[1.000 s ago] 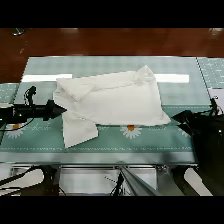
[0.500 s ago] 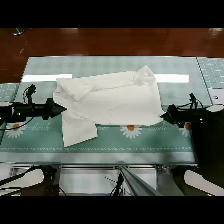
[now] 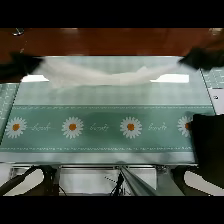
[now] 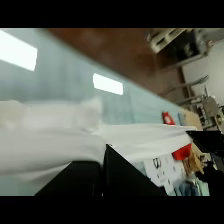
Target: Fold the shirts.
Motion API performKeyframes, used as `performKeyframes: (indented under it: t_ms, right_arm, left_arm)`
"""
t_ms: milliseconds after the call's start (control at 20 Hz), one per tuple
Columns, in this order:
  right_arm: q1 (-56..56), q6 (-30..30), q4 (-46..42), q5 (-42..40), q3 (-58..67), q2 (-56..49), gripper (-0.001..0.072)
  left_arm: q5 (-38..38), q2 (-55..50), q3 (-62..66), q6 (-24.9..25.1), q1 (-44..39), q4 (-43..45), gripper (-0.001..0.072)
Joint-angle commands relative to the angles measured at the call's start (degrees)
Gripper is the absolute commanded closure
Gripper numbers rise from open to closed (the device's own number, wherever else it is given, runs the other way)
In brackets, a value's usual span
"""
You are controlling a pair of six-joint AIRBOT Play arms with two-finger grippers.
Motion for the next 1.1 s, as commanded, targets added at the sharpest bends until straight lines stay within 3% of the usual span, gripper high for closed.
performKeyframes:
  t_ms: [0, 150, 250, 350, 550, 750, 1050]
  right_arm:
    - [0.6, 4.9, -7.8, 4.9, 29.4, 3.8, 0.0696]
    - [0.6, 3.9, -8.6, 7.9, 33.1, 14.2, 0.0696]
    - [0.6, 3.7, -12.2, 8.3, 30.9, 22.1, 0.0696]
    - [0.6, 4.5, -17.4, 9.3, 30.0, 28.1, 0.0696]
    - [0.6, 7.6, -23.8, 15.8, 29.9, 35.3, 0.0695]
    - [0.6, 8.9, -26.5, 19.6, 28.9, 37.5, 0.0695]
    - [0.6, 8.9, -23.1, 18.3, 9.2, 37.7, 0.0696]
  left_arm:
    - [5.0, 7.1, 23.7, -5.0, 0.0, 3.6, 0.0679]
    - [5.6, 12.8, 39.8, -18.9, 0.0, 30.4, 0.0679]
    - [5.4, 18.1, 44.8, -21.9, 0.0, 43.7, 0.0679]
    - [4.9, 24.2, 45.3, -22.1, 0.0, 51.0, 0.0678]
    - [-0.7, 32.9, 45.0, -22.2, 0.0, 56.4, 0.0678]
    - [-1.3, 37.6, 39.8, -23.8, 0.0, 57.4, 0.0678]
    - [-2.1, 37.7, 17.2, -25.1, 0.0, 53.8, 0.0678]
